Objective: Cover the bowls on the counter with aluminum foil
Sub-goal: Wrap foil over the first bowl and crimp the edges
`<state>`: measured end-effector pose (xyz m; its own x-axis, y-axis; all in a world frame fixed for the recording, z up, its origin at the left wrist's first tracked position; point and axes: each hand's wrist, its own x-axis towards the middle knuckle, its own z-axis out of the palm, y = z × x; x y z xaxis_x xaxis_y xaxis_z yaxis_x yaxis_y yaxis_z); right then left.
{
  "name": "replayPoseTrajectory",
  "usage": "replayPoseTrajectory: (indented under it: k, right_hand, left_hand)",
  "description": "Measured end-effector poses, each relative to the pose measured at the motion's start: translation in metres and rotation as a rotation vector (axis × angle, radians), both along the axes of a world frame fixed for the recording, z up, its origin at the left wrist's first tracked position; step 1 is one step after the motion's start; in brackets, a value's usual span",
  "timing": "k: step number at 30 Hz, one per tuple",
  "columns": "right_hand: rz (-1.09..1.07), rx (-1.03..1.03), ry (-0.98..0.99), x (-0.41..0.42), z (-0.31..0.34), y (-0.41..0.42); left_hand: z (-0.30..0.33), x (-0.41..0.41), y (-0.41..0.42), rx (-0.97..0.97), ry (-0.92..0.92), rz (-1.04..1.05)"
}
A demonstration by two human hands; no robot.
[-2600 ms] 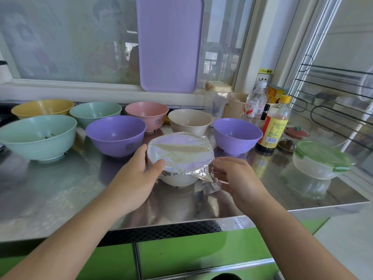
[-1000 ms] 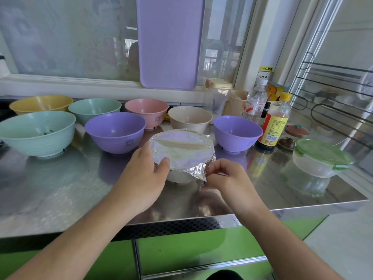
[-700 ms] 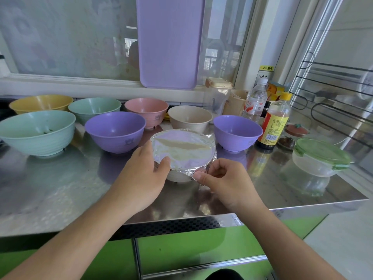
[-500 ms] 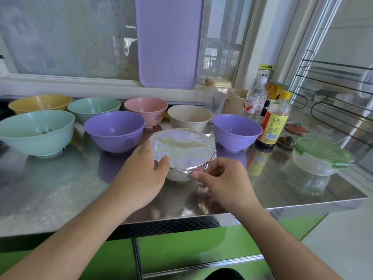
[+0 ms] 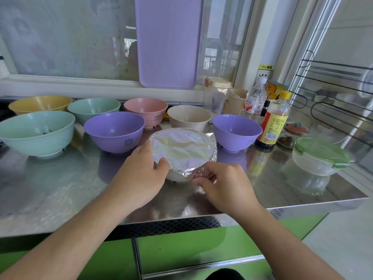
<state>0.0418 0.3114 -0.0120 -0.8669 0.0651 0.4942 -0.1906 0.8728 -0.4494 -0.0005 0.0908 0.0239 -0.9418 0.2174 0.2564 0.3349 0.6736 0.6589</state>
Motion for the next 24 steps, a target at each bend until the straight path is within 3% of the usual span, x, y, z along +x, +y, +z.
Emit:
replayPoseTrajectory:
  k: [4, 9, 14, 24]
  right_hand:
    - [0.014, 0.182, 0.216, -0.004, -0.001, 0.003]
    - [0.139, 0.217, 0.192, -0.003, 0.001, 0.013]
    - [-0.013, 0.119, 0.211, -0.001, 0.01, 0.015]
    - [0.099, -0.03, 0.111, -0.009, 0.013, 0.017]
  left_hand:
    - [0.003, 0.0, -0.002, -0.027, -0.008, 0.01]
    - [0.006, -0.002, -0.005, -0.028, -0.022, 0.003]
    - [0.005, -0.005, -0.004, -0.051, -0.004, -0.008]
    - [0.013, -0.006, 0.002, -0.112, -0.003, 0.032]
